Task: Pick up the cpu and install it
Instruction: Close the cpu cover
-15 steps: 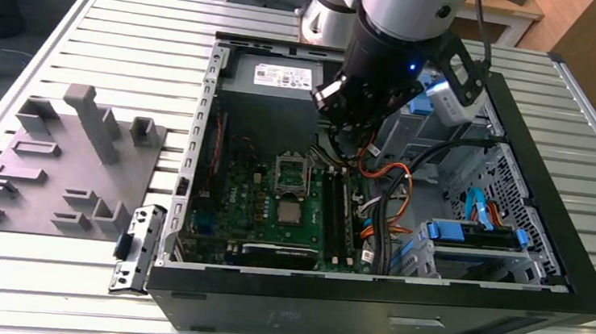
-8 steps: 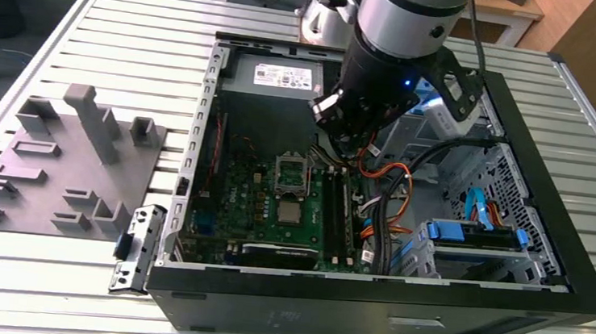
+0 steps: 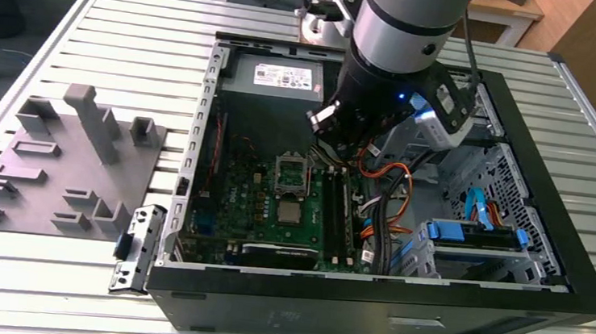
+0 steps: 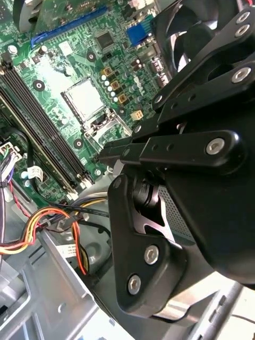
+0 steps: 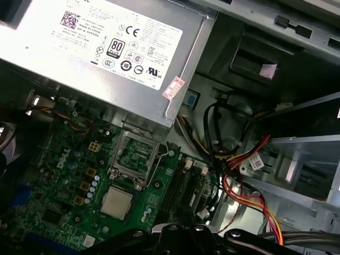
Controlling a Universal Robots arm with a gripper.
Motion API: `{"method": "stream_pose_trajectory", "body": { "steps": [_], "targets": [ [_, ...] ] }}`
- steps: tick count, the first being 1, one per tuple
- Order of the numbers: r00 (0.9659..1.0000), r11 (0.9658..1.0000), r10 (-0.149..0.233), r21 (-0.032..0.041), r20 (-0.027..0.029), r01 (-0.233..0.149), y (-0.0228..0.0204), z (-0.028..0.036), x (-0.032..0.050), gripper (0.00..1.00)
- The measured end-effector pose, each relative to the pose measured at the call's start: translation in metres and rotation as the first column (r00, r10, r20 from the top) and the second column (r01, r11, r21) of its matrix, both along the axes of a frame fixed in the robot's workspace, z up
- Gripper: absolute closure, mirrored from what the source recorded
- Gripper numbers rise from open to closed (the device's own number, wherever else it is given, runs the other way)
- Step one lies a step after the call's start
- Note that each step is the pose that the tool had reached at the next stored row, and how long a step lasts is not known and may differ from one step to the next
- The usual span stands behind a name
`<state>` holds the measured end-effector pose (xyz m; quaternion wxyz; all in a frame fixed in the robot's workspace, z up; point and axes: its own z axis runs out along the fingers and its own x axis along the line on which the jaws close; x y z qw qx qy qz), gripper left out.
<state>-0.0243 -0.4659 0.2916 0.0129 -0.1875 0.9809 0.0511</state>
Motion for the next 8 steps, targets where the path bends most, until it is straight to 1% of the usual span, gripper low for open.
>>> {"method": "stream_pose_trajectory", "body": {
  "steps": [8],
  "targets": [
    [1.0000,1.0000,0.000,0.0000,0.0000,0.000,-0.0010,-0.0145,0.0000,0.89]
  ]
}}
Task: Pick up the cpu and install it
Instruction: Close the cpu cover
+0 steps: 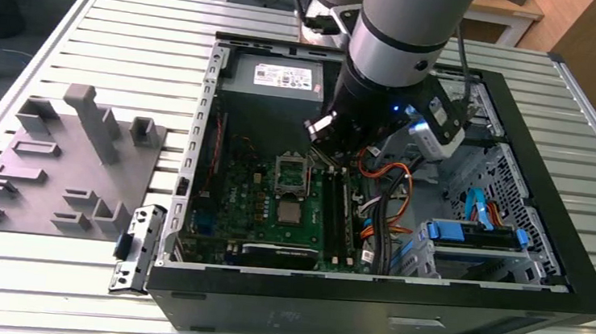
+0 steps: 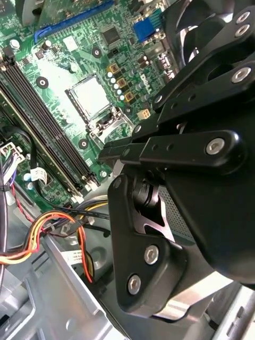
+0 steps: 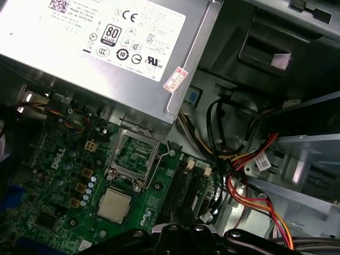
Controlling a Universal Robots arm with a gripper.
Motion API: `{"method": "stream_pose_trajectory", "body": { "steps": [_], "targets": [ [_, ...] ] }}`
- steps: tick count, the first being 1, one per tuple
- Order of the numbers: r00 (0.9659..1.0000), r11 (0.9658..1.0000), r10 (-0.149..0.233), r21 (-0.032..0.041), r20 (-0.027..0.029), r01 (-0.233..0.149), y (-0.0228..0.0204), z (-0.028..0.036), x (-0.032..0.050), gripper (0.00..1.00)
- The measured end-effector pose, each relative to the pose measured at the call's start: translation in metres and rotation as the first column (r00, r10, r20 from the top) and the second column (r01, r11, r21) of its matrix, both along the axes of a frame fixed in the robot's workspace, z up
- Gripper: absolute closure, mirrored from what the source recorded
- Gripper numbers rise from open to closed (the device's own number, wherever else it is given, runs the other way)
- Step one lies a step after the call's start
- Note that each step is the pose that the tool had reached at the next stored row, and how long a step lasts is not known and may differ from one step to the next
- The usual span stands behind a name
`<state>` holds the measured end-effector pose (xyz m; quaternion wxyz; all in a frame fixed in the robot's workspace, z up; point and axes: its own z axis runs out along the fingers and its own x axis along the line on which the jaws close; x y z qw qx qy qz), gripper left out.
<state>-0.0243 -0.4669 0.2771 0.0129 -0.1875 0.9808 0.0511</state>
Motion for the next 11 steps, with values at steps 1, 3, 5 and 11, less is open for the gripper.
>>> {"method": "stream_pose_trajectory", "body": {
  "steps": [1,3,5,11],
  "targets": [
    [1.0000,1.0000,0.000,-0.0001,0.0000,0.000,-0.0002,-0.0018,0.0000,0.89],
    [1.0000,1.0000,0.000,0.0000,0.0000,0.000,-0.0006,-0.0055,0.0000,0.89],
    [1.0000,1.0000,0.000,0.0000,0.0000,0.000,-0.0010,-0.0091,0.0000,0.89],
    [1.0000,1.0000,0.004,-0.0001,-0.0004,-0.004,-0.0012,-0.0200,0.0000,0.89]
  ]
}}
